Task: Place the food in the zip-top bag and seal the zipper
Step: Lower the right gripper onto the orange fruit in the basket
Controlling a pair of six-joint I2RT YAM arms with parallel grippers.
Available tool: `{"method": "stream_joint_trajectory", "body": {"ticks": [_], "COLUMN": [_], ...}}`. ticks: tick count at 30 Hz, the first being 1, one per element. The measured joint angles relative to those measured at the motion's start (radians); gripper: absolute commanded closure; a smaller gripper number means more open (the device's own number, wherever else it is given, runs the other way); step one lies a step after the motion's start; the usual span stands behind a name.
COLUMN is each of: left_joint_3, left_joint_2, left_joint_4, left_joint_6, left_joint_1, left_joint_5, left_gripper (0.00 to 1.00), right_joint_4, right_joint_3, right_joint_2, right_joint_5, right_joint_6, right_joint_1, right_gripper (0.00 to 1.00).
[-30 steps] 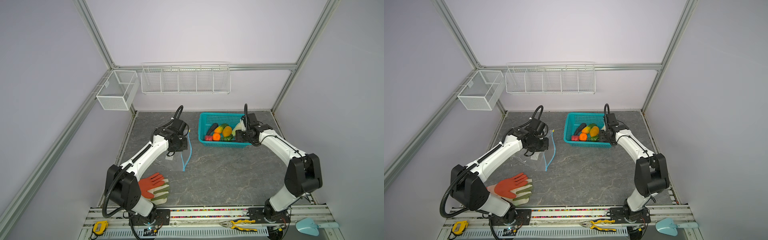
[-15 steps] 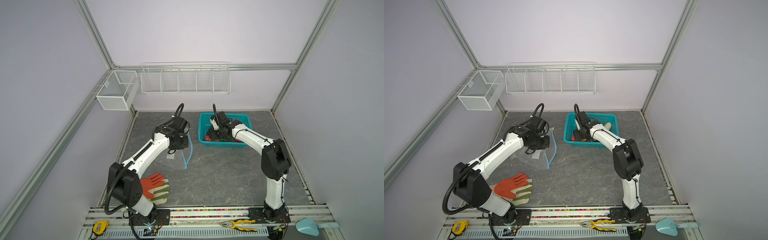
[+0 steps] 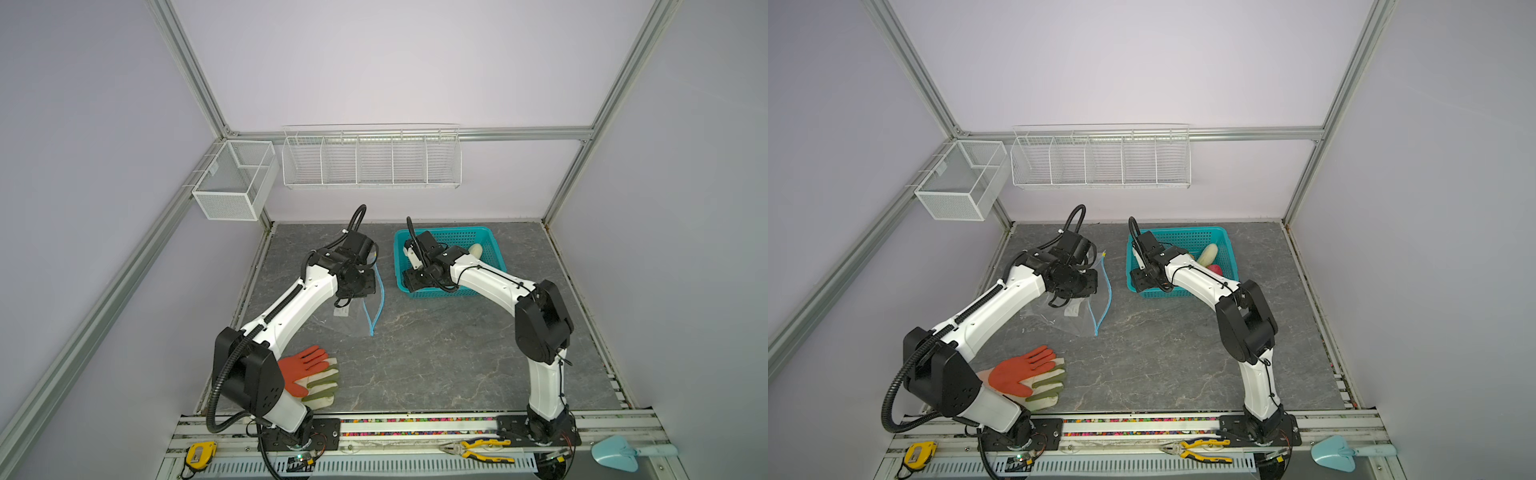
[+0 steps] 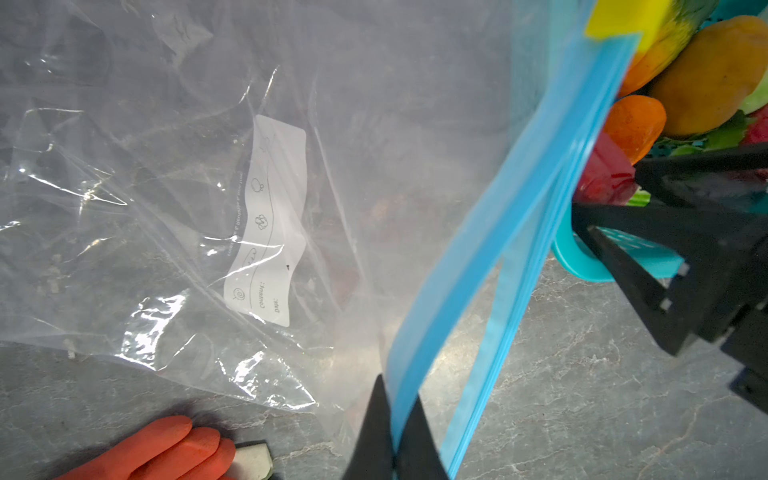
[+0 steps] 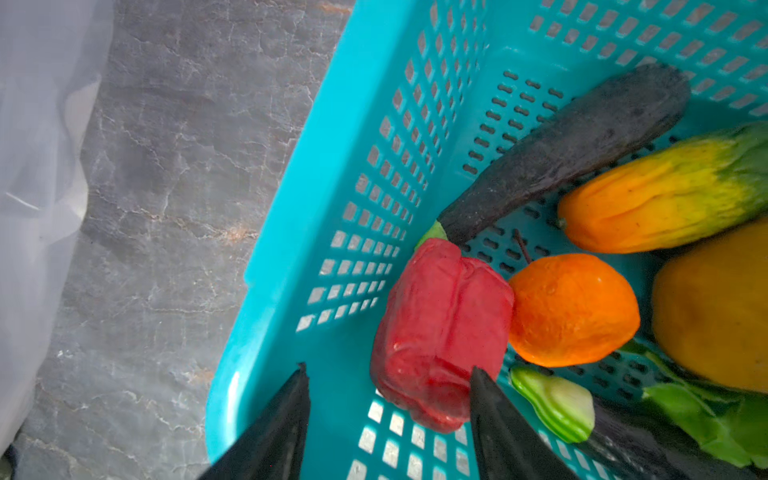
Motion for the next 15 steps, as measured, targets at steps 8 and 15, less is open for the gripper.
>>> {"method": "stream_joint_trajectory", "body": {"ticks": [8, 15], "left_joint_3": [-0.014, -0.031], "left_joint_2": [-0.024, -0.023], "left_joint_4": [0.005, 0.011], "left_joint_6": [-0.001, -0.010], "left_joint_1": [0.000, 0.001], "left_joint_5": [0.002, 0.029], "left_gripper": [1.00, 1.00], "right_joint_4": [0.013, -0.002], "right_joint_3": [-0.133, -0.175], "right_joint_2": [-0.098, -0.149], "right_joint_5": [0.005, 0.022], "right_joint_6": [0.041, 0.065], "right_joint_1": [0.045, 0.064], "right_gripper": [0.38, 0.38]}}
